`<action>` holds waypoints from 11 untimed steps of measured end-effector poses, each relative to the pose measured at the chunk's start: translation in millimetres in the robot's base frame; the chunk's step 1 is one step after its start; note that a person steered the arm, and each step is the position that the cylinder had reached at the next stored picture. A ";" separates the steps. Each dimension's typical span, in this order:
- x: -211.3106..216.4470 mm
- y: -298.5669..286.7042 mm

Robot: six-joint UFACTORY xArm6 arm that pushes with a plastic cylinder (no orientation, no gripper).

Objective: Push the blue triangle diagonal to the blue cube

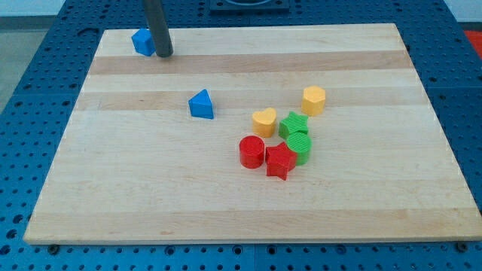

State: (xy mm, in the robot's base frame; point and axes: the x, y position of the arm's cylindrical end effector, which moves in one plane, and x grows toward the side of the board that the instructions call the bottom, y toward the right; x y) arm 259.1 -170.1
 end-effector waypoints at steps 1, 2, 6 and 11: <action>-0.6 -21.4; -0.6 -33.3; 203.5 99.1; 124.2 29.5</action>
State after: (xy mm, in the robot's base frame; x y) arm 383.3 -140.6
